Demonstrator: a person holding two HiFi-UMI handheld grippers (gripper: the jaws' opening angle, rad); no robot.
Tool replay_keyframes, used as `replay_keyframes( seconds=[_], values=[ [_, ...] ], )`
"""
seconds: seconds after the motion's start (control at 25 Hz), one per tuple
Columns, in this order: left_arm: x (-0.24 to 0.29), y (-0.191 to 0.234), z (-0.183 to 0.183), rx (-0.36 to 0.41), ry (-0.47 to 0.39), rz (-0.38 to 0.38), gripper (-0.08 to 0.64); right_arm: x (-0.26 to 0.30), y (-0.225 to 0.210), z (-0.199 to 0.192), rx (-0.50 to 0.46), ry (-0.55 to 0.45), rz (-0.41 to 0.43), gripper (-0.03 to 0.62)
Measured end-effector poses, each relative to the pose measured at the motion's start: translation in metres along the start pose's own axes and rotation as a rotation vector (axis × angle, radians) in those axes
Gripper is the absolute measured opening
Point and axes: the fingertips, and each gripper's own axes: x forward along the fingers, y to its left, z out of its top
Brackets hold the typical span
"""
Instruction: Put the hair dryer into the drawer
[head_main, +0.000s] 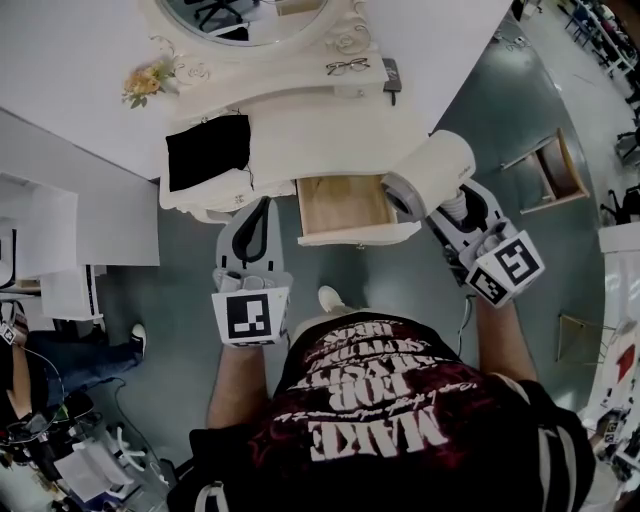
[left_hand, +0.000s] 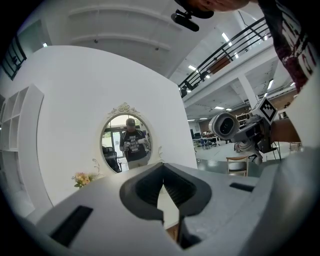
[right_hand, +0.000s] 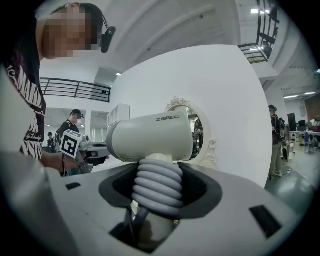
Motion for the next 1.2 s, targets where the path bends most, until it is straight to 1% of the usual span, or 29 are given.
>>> replay_keyframes(
  seconds=[0.44, 0.68, 0.88, 1.04, 1.12, 1.2],
  values=[
    [0.013, 0.020, -0.007, -0.009, -0.030, -0.066, 0.005, 0.023, 0.011, -0.001, 0.005, 0.004, -0.049, 0.230],
    [0.010, 0.025, -0.016, -0.012, -0.029, -0.077, 0.005, 0.026, 0.020, -0.009, 0.001, 0.028, -0.060, 0.230],
    [0.012, 0.022, -0.020, -0.019, -0.016, -0.079, 0.005, 0.030, 0.019, -0.008, 0.006, 0.030, -0.048, 0.230],
    [0.017, 0.010, -0.019, -0.016, -0.017, -0.089, 0.005, 0.037, 0.016, -0.012, 0.005, 0.039, -0.019, 0.230],
    [0.022, 0.010, -0.017, -0.011, -0.009, -0.076, 0.005, 0.043, 0.011, -0.013, 0.013, 0.038, 0.008, 0.230],
    [0.027, 0.016, -0.018, -0.020, 0.006, -0.046, 0.005, 0.051, 0.006, -0.015, 0.024, 0.044, 0.036, 0.230]
  ],
)
